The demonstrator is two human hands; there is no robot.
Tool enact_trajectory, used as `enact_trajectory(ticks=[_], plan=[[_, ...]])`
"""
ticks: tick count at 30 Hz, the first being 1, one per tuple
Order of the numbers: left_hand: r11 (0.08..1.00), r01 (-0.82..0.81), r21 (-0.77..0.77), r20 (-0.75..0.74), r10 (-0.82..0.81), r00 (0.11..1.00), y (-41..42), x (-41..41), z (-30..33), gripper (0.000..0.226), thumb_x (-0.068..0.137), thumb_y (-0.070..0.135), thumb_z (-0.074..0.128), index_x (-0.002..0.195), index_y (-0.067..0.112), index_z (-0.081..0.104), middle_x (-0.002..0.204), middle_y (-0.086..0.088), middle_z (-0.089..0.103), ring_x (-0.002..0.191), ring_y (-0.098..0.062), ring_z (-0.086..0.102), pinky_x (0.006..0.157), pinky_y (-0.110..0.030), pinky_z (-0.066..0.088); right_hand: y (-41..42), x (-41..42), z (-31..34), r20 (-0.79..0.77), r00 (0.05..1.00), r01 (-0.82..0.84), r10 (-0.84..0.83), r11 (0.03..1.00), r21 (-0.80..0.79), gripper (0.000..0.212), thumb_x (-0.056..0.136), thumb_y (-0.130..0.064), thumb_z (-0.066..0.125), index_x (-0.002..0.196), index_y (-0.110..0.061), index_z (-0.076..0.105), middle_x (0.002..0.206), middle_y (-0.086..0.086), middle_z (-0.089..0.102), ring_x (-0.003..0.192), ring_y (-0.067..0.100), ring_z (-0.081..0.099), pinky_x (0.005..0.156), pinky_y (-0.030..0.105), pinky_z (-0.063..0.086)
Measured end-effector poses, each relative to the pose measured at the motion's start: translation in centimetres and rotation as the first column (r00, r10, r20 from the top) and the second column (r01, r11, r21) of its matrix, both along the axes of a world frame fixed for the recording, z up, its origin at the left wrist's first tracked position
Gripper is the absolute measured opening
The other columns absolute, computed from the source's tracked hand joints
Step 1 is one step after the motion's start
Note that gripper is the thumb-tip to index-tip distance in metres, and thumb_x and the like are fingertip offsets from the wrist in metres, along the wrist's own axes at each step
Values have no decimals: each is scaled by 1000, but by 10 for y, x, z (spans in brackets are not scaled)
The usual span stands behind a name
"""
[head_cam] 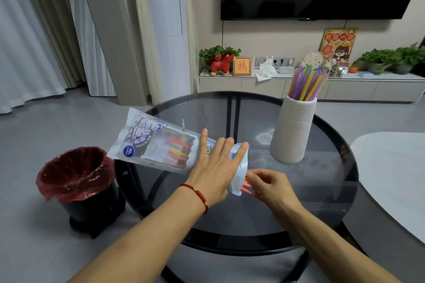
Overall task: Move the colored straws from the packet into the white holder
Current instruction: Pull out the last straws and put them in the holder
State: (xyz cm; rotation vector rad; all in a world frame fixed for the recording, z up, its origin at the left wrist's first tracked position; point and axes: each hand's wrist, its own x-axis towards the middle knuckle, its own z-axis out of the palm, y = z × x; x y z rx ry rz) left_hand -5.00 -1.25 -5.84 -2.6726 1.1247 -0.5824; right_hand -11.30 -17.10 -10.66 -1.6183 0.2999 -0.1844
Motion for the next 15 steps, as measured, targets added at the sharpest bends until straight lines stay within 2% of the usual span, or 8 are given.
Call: enact_trajectory(ticks=[2, 4, 7, 10, 12, 15], plan=[[999, -32, -24, -42, 31, 999, 1, 1, -3, 120, 66, 29, 79, 155, 21, -1, 145, -13, 24, 138, -33, 26, 114, -71, 0, 4, 0, -2, -10, 1000, -9, 8, 991, -134, 25, 104, -27, 64, 91, -17, 83, 72, -3, 79, 59, 3, 70, 52, 16, 50], [999, -46, -20, -54, 45, 998, 1, 4, -5, 120, 66, 29, 79, 155, 21, -1, 145, -13, 24, 137, -32, 26, 114, -71, 1, 7, 1, -5, -29, 1000, -17, 11, 981, -194, 26, 105, -29, 60, 93, -17, 80, 72, 8, 77, 55, 11, 65, 50, 24, 50], [998, -62, -21, -61, 61, 996, 4, 8, -9, 121, 64, 27, 79, 155, 21, -2, 144, -13, 25, 137, -33, 27, 114, -72, 2, 4, 2, -8, -49, 998, -28, 25, 998, -61, 22, 103, -25, 65, 94, -9, 78, 75, 21, 75, 49, 14, 57, 44, 24, 43], [998, -68, -16, -92, 66, 994, 8, 12, -12, 125, 62, 25, 81, 155, 24, -3, 145, -11, 26, 138, -31, 27, 114, -72, 3, -14, 4, -4, -28, 999, -31, 32, 999, 26, 23, 99, -20, 71, 84, -6, 80, 59, 11, 66, 46, 10, 50, 43, 19, 40], [996, -88, 5, -131, 88, 987, 12, 17, -14, 128, 63, 25, 83, 155, 25, -6, 146, -11, 24, 140, -31, 25, 113, -73, 2, -36, 4, 3, 0, 1000, -6, 6, 998, 55, 22, 96, -17, 75, 79, -6, 82, 59, 6, 66, 45, 8, 48, 42, 16, 40], [987, -152, 47, -201, 158, 967, 18, 24, -19, 131, 65, 27, 84, 155, 25, -12, 147, -11, 22, 142, -31, 21, 113, -75, -1, -72, -4, 16, 16, 999, 30, -31, 997, 68, 16, 90, -18, 80, 81, -5, 85, 66, 11, 68, 48, 9, 52, 45, 15, 44]])
